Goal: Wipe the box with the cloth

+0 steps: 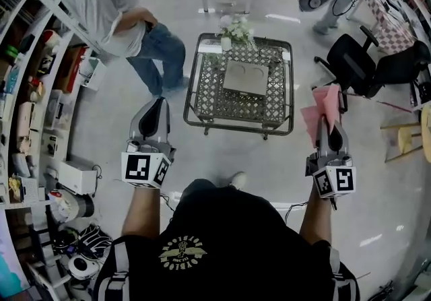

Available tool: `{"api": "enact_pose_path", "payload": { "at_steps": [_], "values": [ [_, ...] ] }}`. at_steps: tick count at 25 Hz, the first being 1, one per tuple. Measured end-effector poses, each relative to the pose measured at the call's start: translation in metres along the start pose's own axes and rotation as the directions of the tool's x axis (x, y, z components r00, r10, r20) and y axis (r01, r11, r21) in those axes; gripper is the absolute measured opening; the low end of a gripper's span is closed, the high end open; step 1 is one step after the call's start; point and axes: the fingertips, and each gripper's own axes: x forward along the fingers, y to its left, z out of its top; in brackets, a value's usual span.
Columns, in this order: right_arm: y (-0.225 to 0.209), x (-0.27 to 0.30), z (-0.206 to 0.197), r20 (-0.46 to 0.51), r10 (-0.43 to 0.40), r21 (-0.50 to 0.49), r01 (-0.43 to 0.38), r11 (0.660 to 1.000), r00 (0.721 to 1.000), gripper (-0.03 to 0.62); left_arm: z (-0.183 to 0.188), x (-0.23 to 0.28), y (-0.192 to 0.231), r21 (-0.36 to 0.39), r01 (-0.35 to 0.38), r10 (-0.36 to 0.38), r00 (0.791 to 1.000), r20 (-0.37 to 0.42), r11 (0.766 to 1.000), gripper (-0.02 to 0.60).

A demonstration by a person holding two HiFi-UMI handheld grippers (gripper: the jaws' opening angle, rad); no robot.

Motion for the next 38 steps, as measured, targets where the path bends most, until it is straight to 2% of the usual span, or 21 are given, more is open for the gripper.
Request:
{"api": "enact_pose_path", "payload": {
  "at_steps": [5, 9, 14, 21, 32, 38],
  "values": [
    [-0.021, 0.008, -0.005, 0.005, 0.015, 0.019, -0.015, 1.0, 1.0, 0.017, -0.003, 0.014, -0.014, 0.014, -0.014, 0.014, 1.0, -0.013, 1.0, 0.0],
    [-0.017, 0.024, -0.005, 0.009, 0.028, 0.025, -0.028, 0.999, 1.0, 0.017, -0.001, 0.027, -0.009, 0.024, -0.008, 0.008, 1.0, -0.005, 1.0, 0.0],
    [-0.009, 0.049, -0.007, 0.002, 0.023, 0.019, -0.023, 1.0, 1.0, 0.017, -0.006, 0.056, 0.002, 0.016, 0.03, -0.03, 1.0, 0.0, 0.999, 0.0],
    [-0.007, 0.096, -0.015, -0.035, -0.012, 0.026, 0.013, 1.0, 0.999, 0.017, -0.015, 0.124, 0.02, 0.004, 0.103, -0.103, 0.995, 0.003, 0.995, 0.0],
    [0.015, 0.184, -0.017, -0.064, -0.077, 0.018, 0.078, 0.997, 0.995, 0.017, -0.031, 0.207, 0.067, -0.029, 0.238, -0.238, 0.971, -0.003, 0.971, 0.0],
    [0.042, 0.23, -0.021, -0.073, -0.09, 0.034, 0.093, 0.995, 0.993, 0.017, -0.049, 0.238, 0.118, -0.05, 0.273, -0.274, 0.962, -0.014, 0.961, 0.0]
  ]
}}
